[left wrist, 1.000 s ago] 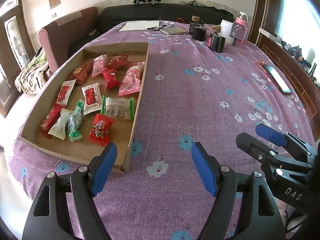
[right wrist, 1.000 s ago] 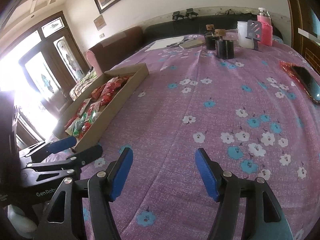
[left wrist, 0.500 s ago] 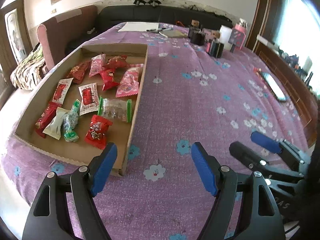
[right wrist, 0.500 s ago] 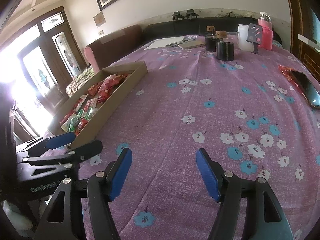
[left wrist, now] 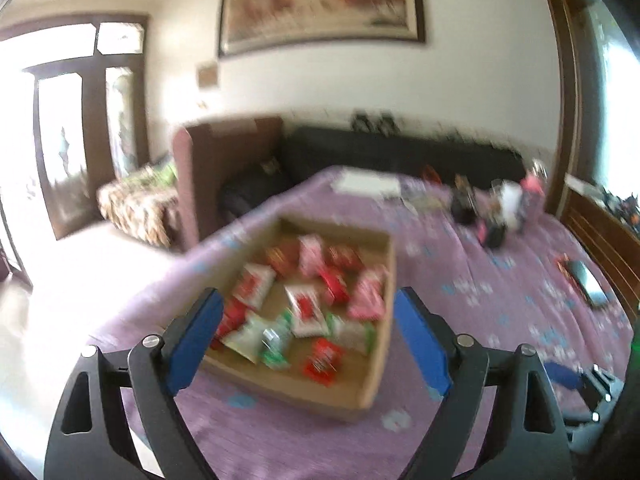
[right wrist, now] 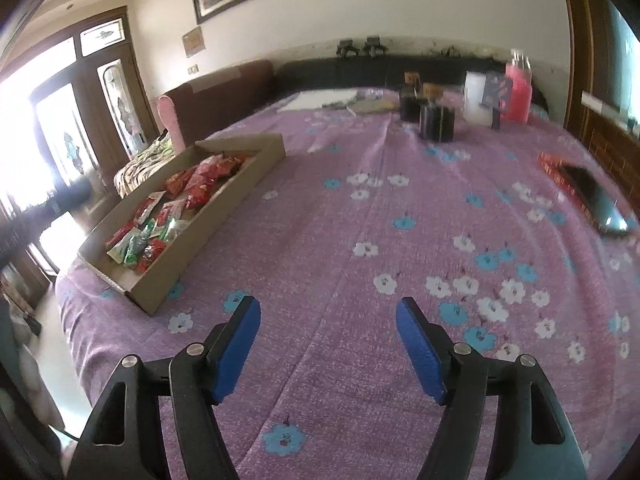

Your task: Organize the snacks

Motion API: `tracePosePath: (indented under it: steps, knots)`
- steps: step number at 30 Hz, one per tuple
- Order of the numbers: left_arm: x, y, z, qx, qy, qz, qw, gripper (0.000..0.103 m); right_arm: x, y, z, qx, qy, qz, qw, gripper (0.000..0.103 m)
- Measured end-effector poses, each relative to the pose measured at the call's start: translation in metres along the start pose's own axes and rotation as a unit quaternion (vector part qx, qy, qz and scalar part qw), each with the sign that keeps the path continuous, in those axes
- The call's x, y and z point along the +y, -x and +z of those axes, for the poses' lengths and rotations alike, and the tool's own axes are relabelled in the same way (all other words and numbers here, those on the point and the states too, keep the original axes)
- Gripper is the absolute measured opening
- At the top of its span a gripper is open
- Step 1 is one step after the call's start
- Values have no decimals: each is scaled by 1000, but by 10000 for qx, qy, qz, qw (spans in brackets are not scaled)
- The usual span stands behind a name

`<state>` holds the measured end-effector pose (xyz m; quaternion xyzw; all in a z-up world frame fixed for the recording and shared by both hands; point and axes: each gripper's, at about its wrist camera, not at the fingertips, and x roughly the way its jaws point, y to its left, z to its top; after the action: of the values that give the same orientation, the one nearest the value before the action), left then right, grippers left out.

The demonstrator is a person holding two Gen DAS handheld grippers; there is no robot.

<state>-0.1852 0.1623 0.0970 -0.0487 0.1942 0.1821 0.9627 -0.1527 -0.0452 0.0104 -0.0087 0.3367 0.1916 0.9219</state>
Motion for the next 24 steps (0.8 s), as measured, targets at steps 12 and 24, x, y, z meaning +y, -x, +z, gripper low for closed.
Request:
tracePosePath:
  steps: [12,24]
  knots:
    - [38,37,16,-1015,338,516,9929,103,58,11,9,-241,525,528,9969,73]
    - [54,-16,3,405,532,180,9976,103,95,6,16,-208,838,731,9936,75]
